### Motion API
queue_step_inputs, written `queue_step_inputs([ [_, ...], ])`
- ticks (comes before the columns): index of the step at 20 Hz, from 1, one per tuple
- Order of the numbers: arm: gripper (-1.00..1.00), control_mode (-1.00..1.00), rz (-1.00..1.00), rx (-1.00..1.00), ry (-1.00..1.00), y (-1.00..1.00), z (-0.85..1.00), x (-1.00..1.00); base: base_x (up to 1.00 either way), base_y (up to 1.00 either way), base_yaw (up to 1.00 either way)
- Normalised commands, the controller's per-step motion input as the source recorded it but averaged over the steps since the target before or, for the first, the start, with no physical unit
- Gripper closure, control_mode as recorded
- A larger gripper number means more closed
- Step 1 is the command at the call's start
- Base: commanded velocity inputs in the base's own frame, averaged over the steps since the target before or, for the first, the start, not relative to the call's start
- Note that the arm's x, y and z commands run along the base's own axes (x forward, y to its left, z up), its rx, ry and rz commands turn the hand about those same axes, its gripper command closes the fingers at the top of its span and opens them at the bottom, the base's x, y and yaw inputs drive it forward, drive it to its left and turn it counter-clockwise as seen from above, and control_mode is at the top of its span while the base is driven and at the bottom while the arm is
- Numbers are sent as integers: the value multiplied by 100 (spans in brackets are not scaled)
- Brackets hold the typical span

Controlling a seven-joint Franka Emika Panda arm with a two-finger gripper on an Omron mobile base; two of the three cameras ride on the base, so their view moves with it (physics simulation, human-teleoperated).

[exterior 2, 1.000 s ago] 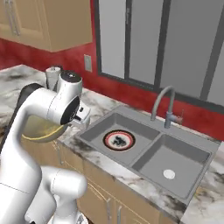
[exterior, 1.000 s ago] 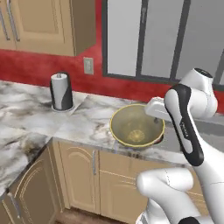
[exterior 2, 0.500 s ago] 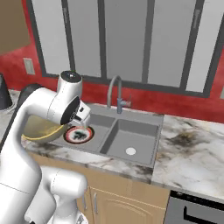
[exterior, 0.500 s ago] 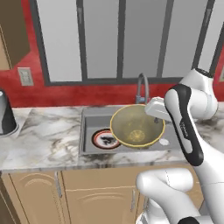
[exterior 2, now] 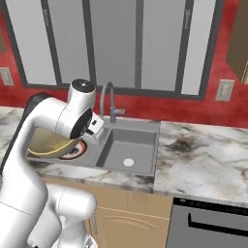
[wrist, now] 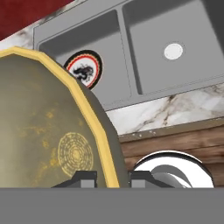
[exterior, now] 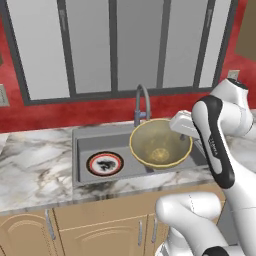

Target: Pick the bowl and tupperware and place them in the sink. Then turn on the water.

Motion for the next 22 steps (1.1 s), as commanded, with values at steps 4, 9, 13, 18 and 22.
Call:
queue_step_inputs([
  [4, 100, 100, 0, 0, 0, 0, 0, 0, 5, 11, 0],
  [9, 100, 100, 0, 0, 0, 0, 0, 0, 20, 60, -10],
  [13, 100, 100, 0, 0, 0, 0, 0, 0, 19, 59, -15],
  [18, 100, 100, 0, 0, 0, 0, 0, 0, 38, 37, -19],
  [22, 100, 100, 0, 0, 0, 0, 0, 0, 46, 7, -13],
])
